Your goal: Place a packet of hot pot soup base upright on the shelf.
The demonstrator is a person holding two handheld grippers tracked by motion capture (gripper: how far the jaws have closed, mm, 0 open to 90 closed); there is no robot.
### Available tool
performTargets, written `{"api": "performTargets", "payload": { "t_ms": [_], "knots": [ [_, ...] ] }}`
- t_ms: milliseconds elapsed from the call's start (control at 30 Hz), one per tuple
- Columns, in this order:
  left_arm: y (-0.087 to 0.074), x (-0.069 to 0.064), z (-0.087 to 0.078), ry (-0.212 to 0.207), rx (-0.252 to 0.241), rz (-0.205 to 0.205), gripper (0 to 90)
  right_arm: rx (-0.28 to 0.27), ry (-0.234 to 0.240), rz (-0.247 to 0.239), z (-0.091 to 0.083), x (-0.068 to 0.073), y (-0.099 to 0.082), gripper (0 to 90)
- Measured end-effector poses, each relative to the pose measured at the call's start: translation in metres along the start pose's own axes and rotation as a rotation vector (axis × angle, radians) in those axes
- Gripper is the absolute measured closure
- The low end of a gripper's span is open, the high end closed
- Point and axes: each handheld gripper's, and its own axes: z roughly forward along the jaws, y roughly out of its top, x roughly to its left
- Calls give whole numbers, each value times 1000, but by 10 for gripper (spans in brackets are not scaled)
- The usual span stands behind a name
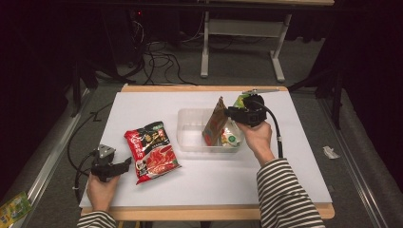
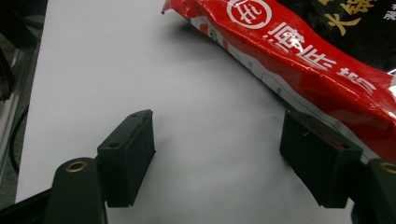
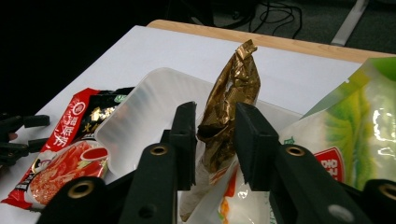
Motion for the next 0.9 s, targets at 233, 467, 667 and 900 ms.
{"api": "performTargets", "payload": {
  "t_ms": [233, 467, 667, 900],
  "knots": [
    [0, 0, 0, 0, 0, 0, 264, -12, -34, -48, -10, 2, -1, 562],
    [0, 1, 0, -2, 2, -2, 263, -28, -46, -79, -24, 2, -4, 529],
    [0, 0, 0, -1, -1, -3, 263, -66, -56, -98, -43, 0, -7, 519],
    [0, 1, 0, -2, 3, -3, 263, -96, -63, -113, -59, -6, -13, 520]
  ]
}}
